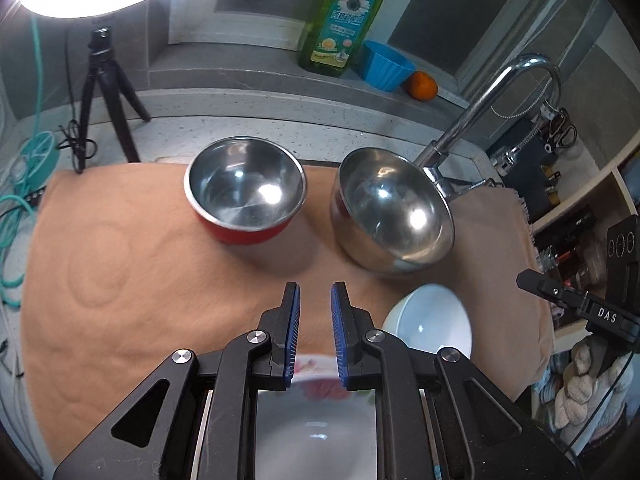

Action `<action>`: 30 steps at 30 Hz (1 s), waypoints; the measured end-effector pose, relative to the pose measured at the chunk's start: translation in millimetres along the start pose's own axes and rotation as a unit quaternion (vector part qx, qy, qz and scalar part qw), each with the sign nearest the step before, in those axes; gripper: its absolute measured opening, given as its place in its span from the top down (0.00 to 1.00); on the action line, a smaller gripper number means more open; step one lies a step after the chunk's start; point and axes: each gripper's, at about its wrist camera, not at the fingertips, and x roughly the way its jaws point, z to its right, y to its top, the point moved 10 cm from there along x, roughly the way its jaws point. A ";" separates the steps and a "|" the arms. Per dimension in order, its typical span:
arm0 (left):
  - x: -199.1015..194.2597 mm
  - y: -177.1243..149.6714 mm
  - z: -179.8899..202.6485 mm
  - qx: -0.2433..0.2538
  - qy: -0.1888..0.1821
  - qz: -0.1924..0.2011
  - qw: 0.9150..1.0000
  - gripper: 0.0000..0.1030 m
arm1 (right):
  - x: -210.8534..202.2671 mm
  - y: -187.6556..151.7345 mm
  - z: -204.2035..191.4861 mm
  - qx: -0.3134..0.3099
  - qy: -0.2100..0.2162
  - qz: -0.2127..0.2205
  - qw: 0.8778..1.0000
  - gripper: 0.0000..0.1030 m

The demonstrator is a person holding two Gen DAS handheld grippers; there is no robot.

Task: Organize plates and bowls
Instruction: 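Open the right gripper and move it toward the large steel bowl, then grasp the rim of the large steel bowl with the right gripper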

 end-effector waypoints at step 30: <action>78.8 50.1 10.4 -0.056 0.002 -0.037 0.998 0.79 | 92.1 47.3 18.6 0.032 0.041 -0.079 0.996 0.69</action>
